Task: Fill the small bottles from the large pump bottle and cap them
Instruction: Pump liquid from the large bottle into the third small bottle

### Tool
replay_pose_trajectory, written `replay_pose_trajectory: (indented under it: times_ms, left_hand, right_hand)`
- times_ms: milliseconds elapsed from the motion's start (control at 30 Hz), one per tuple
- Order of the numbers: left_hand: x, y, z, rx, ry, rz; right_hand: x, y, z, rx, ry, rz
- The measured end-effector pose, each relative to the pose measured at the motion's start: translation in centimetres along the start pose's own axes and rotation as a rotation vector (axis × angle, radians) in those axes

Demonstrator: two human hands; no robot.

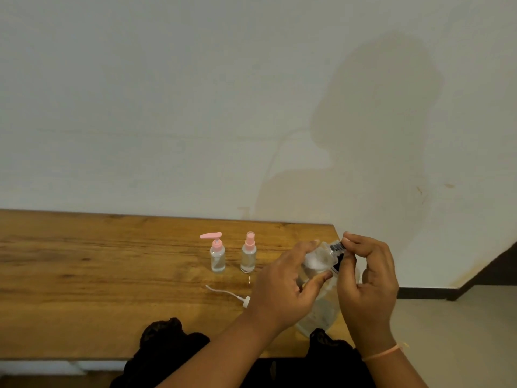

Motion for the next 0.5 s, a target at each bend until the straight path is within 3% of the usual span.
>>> replay_pose_trajectory:
  times_ms: [500]
  left_hand:
    - [0.0, 0.08, 0.27, -0.019, -0.002, 0.005]
  right_hand:
    - [0.13, 0.21, -0.13, 0.018, 0.018, 0.003]
Point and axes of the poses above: each hand's wrist, its own x-axis towards the middle knuckle, its own y-axis out of the palm, z = x × y, the point moved 8 cm from there along x, towards the middle knuckle, and after that the axes turned 11 degrees about z, right-handed, at the moved point
